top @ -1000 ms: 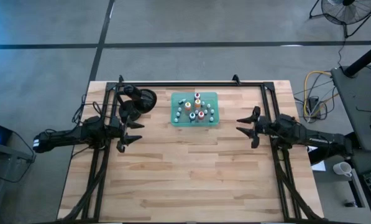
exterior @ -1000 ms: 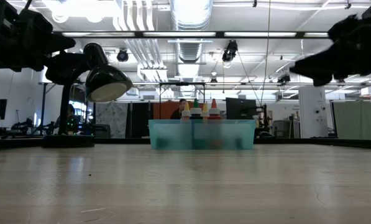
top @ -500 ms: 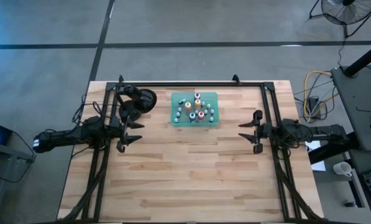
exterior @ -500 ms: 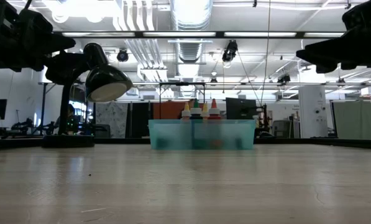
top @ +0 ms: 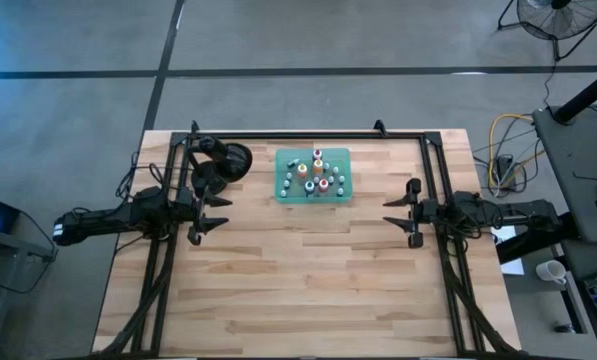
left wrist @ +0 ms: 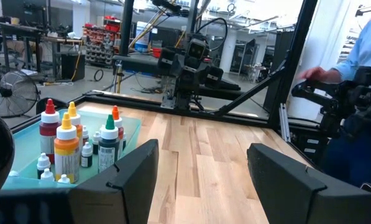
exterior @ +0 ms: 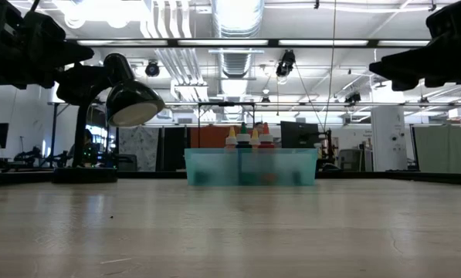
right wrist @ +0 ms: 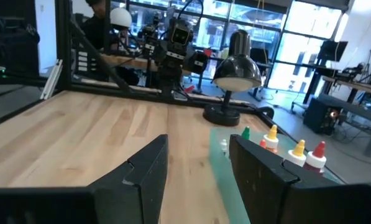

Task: Pick & Place food coloring
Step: Return to Home Position

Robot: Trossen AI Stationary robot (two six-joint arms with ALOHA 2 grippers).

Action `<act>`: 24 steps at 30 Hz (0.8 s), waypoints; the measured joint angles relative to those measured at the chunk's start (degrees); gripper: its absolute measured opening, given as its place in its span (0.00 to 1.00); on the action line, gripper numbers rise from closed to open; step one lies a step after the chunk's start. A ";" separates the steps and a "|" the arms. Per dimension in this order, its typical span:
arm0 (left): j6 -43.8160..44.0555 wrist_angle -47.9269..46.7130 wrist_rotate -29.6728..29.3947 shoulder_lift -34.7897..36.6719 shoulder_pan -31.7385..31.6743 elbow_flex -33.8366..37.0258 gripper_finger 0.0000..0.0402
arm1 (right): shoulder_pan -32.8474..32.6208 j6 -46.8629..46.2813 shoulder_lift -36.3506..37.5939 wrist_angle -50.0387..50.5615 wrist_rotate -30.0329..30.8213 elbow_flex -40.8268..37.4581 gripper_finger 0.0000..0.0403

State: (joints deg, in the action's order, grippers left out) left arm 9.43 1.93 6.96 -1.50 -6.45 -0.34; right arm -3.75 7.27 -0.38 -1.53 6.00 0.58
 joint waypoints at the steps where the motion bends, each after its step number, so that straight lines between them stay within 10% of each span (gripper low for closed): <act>1: 0.00 0.00 0.00 0.00 0.00 0.00 0.55 | 0.00 -0.30 -0.16 0.01 0.00 0.00 0.41; 24: 0.00 0.05 0.00 0.00 0.01 0.00 0.55 | 0.00 -0.85 -0.17 -0.01 0.00 -0.02 0.41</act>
State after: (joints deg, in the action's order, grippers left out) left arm 9.43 1.99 6.96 -1.50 -6.44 -0.34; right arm -3.75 6.41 -0.56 -1.54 6.00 0.56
